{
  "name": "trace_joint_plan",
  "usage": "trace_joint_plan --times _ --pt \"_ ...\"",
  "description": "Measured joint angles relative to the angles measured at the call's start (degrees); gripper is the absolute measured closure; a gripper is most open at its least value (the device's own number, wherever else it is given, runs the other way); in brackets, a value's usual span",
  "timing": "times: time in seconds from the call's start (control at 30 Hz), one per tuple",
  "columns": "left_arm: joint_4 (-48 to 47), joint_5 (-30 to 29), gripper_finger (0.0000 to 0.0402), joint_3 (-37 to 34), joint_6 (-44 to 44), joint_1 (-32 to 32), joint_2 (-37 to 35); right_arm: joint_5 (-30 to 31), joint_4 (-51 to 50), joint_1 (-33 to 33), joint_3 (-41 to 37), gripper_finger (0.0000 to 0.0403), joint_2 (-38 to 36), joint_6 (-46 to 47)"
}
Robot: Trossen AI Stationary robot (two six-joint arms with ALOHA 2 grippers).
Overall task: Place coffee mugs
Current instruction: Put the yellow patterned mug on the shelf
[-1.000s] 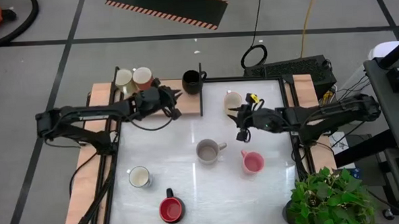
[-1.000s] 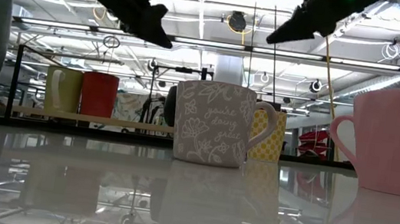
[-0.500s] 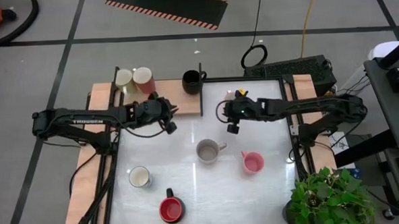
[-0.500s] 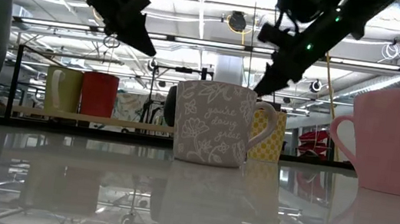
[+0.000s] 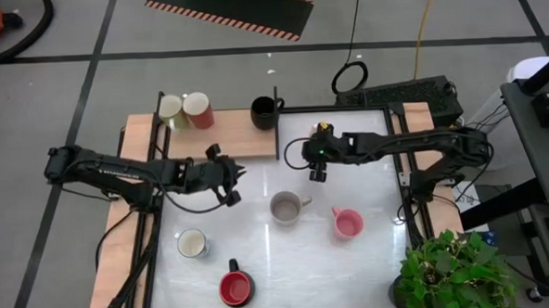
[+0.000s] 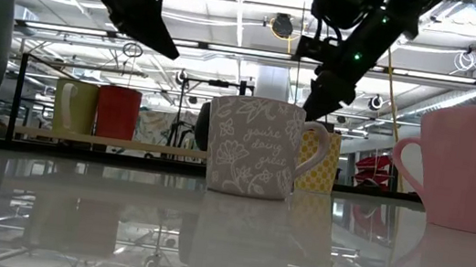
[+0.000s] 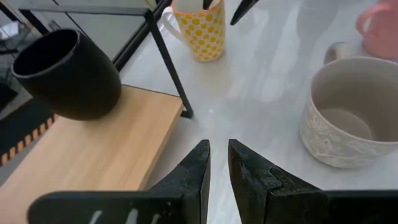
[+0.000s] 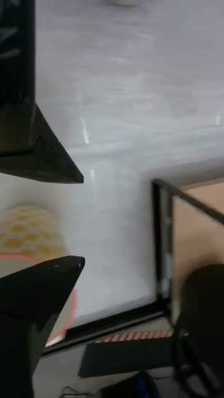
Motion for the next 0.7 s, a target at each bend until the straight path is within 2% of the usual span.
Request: trace_joint_plan --times 0.23,0.37,0.53,0.7 --pt "0.3 -0.5 0.0339 0.0 2.2 -0.9 0.0 2.5 -8.2 -0.8 0.8 0.0207 -1.1 4.5" --pt "0.6 -1.0 0.0339 0.0 3.4 -0.6 0.0 2.5 -8.7 -1.9 -0.2 0.0216 -1.1 5.3" --pt "2.4 -1.4 0.0339 0.0 5.0 0.1 0.0 2.6 -8.6 -3.8 -2.8 0.0247 -1.1 5.1" --pt "6.2 -1.4 0.0339 0.0 7.9 0.4 0.0 2.5 -8.7 -4.6 -3.9 0.0302 -1.1 3.3"
